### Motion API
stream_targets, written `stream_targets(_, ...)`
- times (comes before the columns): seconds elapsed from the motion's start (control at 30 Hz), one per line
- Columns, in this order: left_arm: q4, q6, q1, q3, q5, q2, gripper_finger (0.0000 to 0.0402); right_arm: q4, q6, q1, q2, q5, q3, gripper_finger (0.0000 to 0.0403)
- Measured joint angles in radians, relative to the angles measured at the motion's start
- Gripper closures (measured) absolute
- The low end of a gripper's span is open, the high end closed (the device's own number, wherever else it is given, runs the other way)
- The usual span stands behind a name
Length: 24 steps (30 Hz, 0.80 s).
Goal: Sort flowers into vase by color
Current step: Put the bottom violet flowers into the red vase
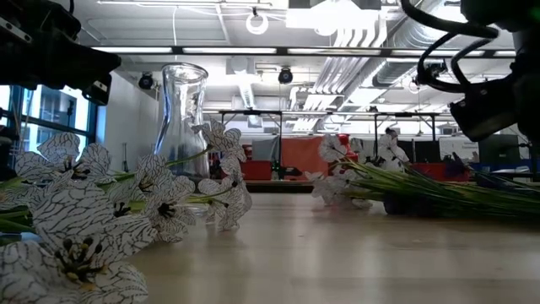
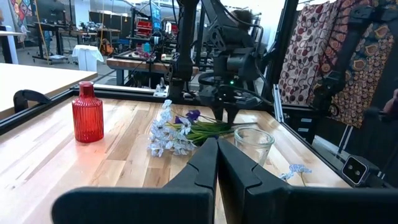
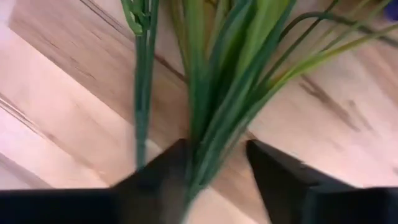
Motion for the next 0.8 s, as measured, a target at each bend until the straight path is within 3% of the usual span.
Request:
stream_targets(0.07,0.0,0.0,0.0,0.0,0.0,0.0,0.0402,-0.029,-0.02,0.0,-0.04,0.008,-0.003,0.035)
stream_targets(0.13,0.0,0.0,0.0,0.0,0.0,0.0,0.0402,-0.087,-0.028,-0.001,-0.094,0.033,-0.007,0.0383)
stream_targets(0.33,0.0,0.0,0.0,0.0,0.0,0.0,0.0402,-0.401,0.041,-0.001,-0.296,0.081,0.059,0.0395)
stream_targets(0.47,0.0,0.0,0.0,0.0,0.0,0.0,0.0402,-0.513,0.091,-0.016,-0.432,0.197,0.122,0.0393)
stream_targets(0.57,0.0,0.0,0.0,0.0,0.0,0.0,0.0401,-0.51,0.12,-0.037,-0.506,0.302,0.157,0.0399)
stream_targets(0.67,0.0,0.0,0.0,0.0,0.0,0.0,0.0401,-0.489,0.118,-0.049,-0.547,0.48,0.187,0.0398)
stream_targets(0.8,0.0,0.0,0.0,0.0,0.0,0.0,0.0401,-0.318,-0.058,-0.065,-0.574,0.722,0.203,0.04)
